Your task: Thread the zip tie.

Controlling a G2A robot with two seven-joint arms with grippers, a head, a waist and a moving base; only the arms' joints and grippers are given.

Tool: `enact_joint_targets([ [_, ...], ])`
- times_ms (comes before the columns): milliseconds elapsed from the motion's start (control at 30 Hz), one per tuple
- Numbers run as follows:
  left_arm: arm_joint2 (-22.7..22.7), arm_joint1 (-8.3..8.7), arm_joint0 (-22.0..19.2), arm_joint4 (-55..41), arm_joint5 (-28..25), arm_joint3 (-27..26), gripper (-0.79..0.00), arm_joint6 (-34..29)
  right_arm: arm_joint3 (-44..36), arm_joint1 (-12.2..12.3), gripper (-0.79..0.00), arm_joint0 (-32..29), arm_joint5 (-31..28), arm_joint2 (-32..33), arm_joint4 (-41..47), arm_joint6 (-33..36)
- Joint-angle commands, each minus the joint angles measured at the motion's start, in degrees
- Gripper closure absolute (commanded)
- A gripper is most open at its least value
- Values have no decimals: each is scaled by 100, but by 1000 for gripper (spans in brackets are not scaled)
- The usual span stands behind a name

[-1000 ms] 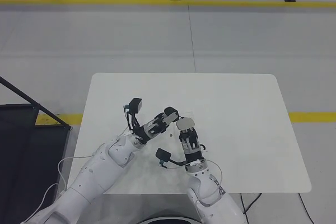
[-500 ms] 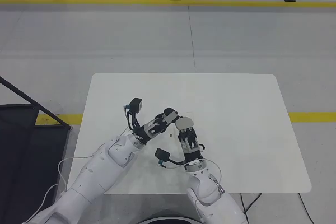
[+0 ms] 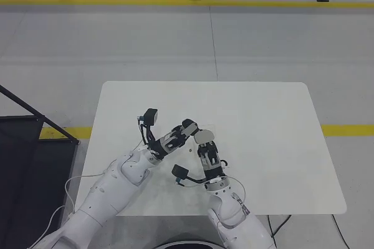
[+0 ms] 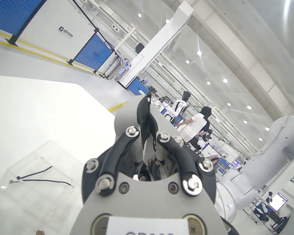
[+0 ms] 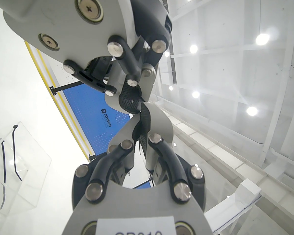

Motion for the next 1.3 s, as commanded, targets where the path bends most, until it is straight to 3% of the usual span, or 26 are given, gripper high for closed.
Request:
enact_joint_targets([
  [0,-2,-8,5,23,0,-3,0,18,-1,6,-92,4,-4,-11,0,3],
  [100,-1,-15,8,41,0,-3,0,11,5,14,-111,11,-15,-26,0,4],
  [167,-29,-17,2,79,0,6,0,45,2,18,-188,11,-26,-31,0,26],
  [200,-71,-16,-5,144,0,17,0,103,-3,18,-329,11,-31,-31,0,43],
  [233,-121,-14,-11,233,0,22,0,179,-10,20,-582,11,-27,-28,0,63],
  [267,-175,-11,-13,327,0,17,0,261,-23,22,-686,4,-14,-23,0,76],
  [367,-402,14,-11,712,0,-17,0,566,-90,43,-785,-49,41,51,0,116],
  [733,-1161,182,64,2031,0,-147,0,1116,-569,172,-785,-440,-230,482,33,-113],
  [833,-1475,245,80,3155,171,-158,0,1297,-817,241,-785,-569,-747,625,456,-810],
  [967,-1731,307,247,4436,436,-349,0,1764,-1377,403,-785,-820,-1945,1101,673,-1771],
  [1033,-1881,336,325,4771,541,-448,0,2052,-1377,403,-785,-820,-1945,1101,673,-1771],
  [1267,-1881,336,325,4771,541,-448,0,2052,-1377,403,-785,-820,-1945,1101,673,-1771],
])
